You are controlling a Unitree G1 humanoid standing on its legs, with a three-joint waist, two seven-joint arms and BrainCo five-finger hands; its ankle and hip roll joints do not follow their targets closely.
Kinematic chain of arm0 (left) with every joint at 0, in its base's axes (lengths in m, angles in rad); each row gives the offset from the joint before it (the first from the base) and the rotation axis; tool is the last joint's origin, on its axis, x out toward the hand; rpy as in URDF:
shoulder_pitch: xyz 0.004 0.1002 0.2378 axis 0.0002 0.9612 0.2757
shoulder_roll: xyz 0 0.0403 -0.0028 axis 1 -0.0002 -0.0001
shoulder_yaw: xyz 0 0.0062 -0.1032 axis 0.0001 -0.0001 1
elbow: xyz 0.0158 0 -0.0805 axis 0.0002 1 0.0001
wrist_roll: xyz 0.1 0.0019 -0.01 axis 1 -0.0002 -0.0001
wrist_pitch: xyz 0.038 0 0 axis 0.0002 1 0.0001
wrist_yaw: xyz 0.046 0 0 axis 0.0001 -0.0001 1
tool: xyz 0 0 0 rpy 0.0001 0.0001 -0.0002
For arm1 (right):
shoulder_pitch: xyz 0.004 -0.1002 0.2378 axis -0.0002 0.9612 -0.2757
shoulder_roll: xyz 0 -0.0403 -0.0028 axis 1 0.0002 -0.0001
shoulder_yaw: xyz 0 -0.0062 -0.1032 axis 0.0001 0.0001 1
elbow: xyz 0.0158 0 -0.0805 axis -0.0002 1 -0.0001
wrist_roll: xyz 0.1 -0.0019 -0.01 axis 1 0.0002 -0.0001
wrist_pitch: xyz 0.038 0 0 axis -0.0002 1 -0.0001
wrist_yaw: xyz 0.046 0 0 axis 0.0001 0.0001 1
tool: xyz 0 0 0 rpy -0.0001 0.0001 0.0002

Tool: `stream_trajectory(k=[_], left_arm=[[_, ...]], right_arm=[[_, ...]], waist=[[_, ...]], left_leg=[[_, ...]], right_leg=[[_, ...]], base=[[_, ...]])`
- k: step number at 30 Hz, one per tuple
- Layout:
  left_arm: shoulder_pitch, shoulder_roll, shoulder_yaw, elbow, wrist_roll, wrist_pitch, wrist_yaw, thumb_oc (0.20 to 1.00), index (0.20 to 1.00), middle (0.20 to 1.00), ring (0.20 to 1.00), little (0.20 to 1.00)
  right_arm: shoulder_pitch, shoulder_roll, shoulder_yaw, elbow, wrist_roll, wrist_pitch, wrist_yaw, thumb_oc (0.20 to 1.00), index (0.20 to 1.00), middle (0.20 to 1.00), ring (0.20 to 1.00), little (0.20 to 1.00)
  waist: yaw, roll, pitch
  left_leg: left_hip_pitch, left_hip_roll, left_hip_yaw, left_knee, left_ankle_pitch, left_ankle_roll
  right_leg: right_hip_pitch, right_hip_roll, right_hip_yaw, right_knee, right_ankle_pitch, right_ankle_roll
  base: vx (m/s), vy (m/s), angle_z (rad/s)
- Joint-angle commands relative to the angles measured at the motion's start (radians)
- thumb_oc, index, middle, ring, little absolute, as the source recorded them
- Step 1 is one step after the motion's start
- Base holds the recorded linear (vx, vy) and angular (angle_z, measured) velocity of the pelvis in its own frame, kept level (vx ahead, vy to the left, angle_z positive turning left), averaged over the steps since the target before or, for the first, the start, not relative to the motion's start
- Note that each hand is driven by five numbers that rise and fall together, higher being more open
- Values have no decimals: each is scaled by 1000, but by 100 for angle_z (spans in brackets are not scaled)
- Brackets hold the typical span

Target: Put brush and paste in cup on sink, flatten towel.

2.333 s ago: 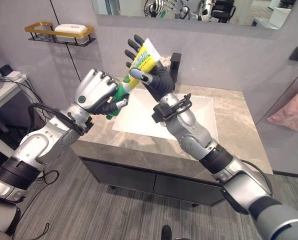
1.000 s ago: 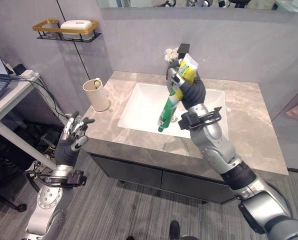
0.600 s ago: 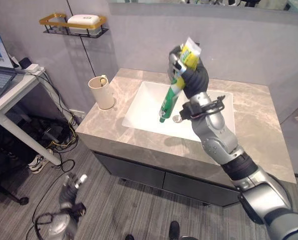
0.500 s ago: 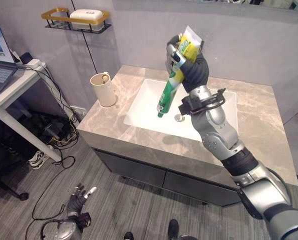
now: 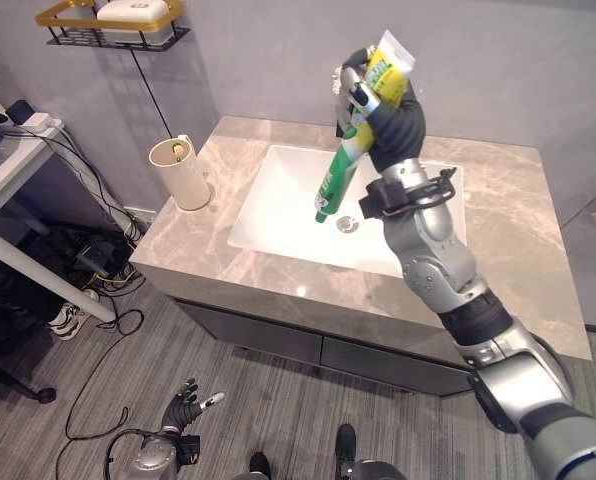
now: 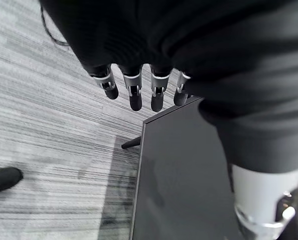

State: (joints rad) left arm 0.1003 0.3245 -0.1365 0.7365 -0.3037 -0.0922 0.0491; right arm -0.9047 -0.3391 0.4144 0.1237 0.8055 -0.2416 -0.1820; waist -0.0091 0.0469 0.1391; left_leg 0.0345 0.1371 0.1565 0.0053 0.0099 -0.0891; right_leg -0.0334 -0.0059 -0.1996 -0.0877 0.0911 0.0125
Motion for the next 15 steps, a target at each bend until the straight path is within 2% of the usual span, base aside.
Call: stream_trajectory(k=[1, 3, 4, 5, 6, 9, 10, 11, 12, 13, 14, 15], left_arm=[[-1, 78, -15, -7, 20, -34, 34, 1000, 1000, 1000, 1000, 1000], [-3, 86, -8, -16, 18, -32, 43, 1000, 1000, 1000, 1000, 1000], [-3, 86, -8, -17, 18, -32, 43, 1000, 1000, 1000, 1000, 1000], [-5, 94, -9, -29, 34, -30, 47, 1000, 1000, 1000, 1000, 1000], [-10, 96, -9, -28, 39, -29, 47, 1000, 1000, 1000, 1000, 1000], [-31, 100, -12, -10, 62, -34, 56, 1000, 1000, 1000, 1000, 1000], [-33, 102, -15, -12, 74, -38, 58, 1000, 1000, 1000, 1000, 1000], [-37, 104, -19, -7, 79, -42, 62, 1000, 1000, 1000, 1000, 1000], [-38, 108, -22, -8, 84, -47, 69, 1000, 1000, 1000, 1000, 1000], [-41, 111, -34, -20, 91, -52, 76, 1000, 1000, 1000, 1000, 1000], [-45, 115, -42, -36, 94, -55, 75, 1000, 1000, 1000, 1000, 1000], [-48, 113, -49, -57, 88, -61, 78, 1000, 1000, 1000, 1000, 1000]], right_arm=[[-181, 47, -18, 4, -49, -94, -19, 200, 200, 200, 200, 200], [-194, 61, -14, 2, -58, -99, -22, 200, 200, 200, 200, 200], [-194, 61, -14, 2, -58, -99, -22, 200, 200, 200, 200, 200], [-198, 66, -20, 5, -60, -97, -27, 200, 200, 200, 200, 200], [-195, 61, -23, 1, -64, -98, -29, 200, 200, 200, 200, 200], [-189, 59, -19, 5, -72, -95, -34, 200, 200, 200, 200, 200], [-183, 64, -17, 7, -79, -96, -37, 200, 200, 200, 200, 200], [-177, 72, -14, 10, -85, -96, -35, 200, 200, 200, 200, 200], [-168, 76, -10, 14, -95, -93, -34, 200, 200, 200, 200, 200], [-160, 69, -10, 14, -113, -88, -38, 200, 200, 200, 200, 200], [-160, 64, -11, 14, -121, -85, -41, 200, 200, 200, 200, 200], [-153, 57, -11, 12, -139, -78, -48, 200, 200, 200, 200, 200]], waist=[[20, -85, -4], [43, -108, 22], [40, -106, 22], [63, -125, 49], [60, -125, 51], [64, -110, 50], [68, -106, 51], [73, -97, 51], [81, -86, 52], [82, -68, 49], [82, -61, 45], [85, -47, 31]], left_leg=[[-24, 6, -56, 267, 105, -17], [-110, -1, -95, 443, 166, -10], [-119, 1, -100, 454, 162, -10], [-201, -35, -121, 581, 179, -1], [-252, -25, -92, 597, 178, 0], [-337, -3, -50, 437, 163, -3], [-336, 0, -31, 332, 165, -3], [-350, 1, -14, 222, 180, -11], [-362, 9, -16, 132, 224, -29], [-378, 42, -7, 47, 283, -57], [-364, 45, 4, 31, 287, -61], [-322, 35, 16, 30, 253, -49]], right_leg=[[37, -22, 116, 12, 4, -23], [59, -14, 125, 8, -4, -43], [57, -12, 122, 8, -4, -44], [74, -17, 122, 7, -10, -54], [81, -16, 110, 2, -21, -55], [95, -21, 108, 0, -36, -39], [99, -26, 120, 0, -40, -27], [108, -29, 129, 0, -51, -17], [120, -29, 138, 0, -61, -8], [142, -34, 146, 0, -79, 3], [158, -39, 151, 0, -89, 12], [192, -56, 173, 0, -114, 29]], base=[[-8, -205, 14], [-6, -202, 41], [-6, -212, 35], [6, -164, -2], [47, -161, -14], [127, 59, 8], [207, 173, 10], [238, 210, -2], [325, 270, -24], [332, 267, -46], [436, 360, -48], [273, 231, -47]])
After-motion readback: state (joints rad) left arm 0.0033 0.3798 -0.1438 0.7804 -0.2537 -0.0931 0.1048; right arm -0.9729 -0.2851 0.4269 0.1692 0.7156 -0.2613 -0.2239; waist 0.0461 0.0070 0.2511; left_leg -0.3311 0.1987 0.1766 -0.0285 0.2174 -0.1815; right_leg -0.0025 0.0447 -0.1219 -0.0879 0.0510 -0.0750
